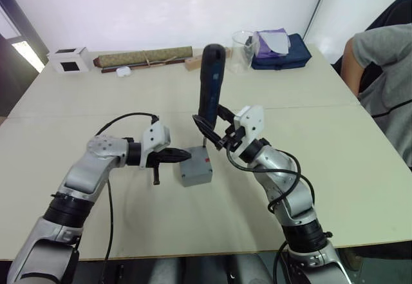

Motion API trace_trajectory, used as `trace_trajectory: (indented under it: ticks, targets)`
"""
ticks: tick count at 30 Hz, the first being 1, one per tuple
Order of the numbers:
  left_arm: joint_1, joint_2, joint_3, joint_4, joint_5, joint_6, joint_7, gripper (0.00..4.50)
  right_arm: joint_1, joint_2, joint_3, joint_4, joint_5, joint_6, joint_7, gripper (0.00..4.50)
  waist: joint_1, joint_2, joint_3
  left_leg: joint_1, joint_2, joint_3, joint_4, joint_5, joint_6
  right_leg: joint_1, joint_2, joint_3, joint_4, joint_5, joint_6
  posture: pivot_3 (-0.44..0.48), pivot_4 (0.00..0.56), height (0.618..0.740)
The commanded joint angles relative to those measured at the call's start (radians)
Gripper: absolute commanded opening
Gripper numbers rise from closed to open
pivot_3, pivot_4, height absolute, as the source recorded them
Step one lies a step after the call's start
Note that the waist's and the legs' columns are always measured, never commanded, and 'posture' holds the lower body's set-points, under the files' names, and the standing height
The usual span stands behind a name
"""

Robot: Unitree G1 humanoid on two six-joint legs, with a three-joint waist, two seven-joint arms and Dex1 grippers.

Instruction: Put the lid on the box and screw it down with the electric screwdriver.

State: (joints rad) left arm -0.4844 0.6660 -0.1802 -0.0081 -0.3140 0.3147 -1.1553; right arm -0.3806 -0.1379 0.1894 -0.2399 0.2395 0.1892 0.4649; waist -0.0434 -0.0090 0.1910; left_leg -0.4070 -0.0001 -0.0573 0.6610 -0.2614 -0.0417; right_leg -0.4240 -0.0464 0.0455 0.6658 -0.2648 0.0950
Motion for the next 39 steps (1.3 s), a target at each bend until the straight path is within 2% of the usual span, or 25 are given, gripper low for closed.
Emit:
trace_trajectory:
  ticks: [1, 8, 11, 16, 31, 39]
  targets:
    - [0.004, 0.006, -0.005, 0.019, 0.025, 0.004, -0.002, 0.0, 0.019, -0.009, 0.014, -0.014, -0.013, -0.023, 0.019, 2.14, 0.0, 0.0, 0.0, 0.0, 0.0, 0.0, 0.0, 0.0, 0.0, 0.0, 0.0, 0.0, 0.0, 0.0, 0.0, 0.0, 0.15, 0.736]
    - [0.016, 0.003, -0.018, 0.011, 0.033, 0.006, -0.001, 0.0, 0.048, -0.021, 0.057, 0.049, -0.075, -0.031, 0.017, 2.14, -0.001, 0.0, -0.001, 0.005, 0.0, 0.0, 0.0, 0.0, 0.0, 0.006, 0.0, 0.0, 0.0, 0.0, 0.0, 0.0, 0.15, 0.736]
    - [0.022, 0.002, -0.029, 0.012, 0.048, 0.001, -0.002, 0.0, 0.046, -0.027, 0.076, 0.091, -0.116, -0.029, 0.008, 2.14, -0.001, -0.002, -0.002, 0.019, 0.0, 0.0, -0.005, 0.0, 0.0, 0.019, 0.0, 0.0, -0.004, -0.001, 0.0, 0.0, 0.15, 0.736]
    - [0.03, -0.001, -0.033, 0.011, 0.06, 0.0, -0.004, 0.0, 0.045, -0.017, 0.081, 0.117, -0.13, -0.007, -0.006, 2.14, -0.001, -0.004, -0.006, 0.034, 0.0, 0.001, -0.013, 0.0, 0.0, 0.031, 0.0, 0.0, -0.008, -0.003, -0.003, 0.0, 0.15, 0.736]
    - [0.045, -0.006, -0.042, 0.033, 0.09, -0.01, -0.005, 0.0, 0.066, -0.005, 0.089, 0.144, -0.131, 0.003, -0.026, 2.14, 0.0, -0.006, -0.022, 0.034, 0.001, -0.001, -0.015, 0.0, 0.0, 0.032, 0.0, 0.0, -0.011, -0.004, -0.005, 0.0, 0.15, 0.736]
    - [0.035, -0.012, -0.031, 0.025, 0.07, 0.001, -0.01, 0.0, 0.039, 0.006, 0.053, 0.114, -0.106, 0.008, -0.042, 2.14, 0.0, -0.006, -0.022, 0.034, 0.001, -0.002, -0.016, 0.0, 0.0, 0.032, 0.0, 0.0, -0.012, -0.005, -0.005, 0.0, 0.15, 0.736]
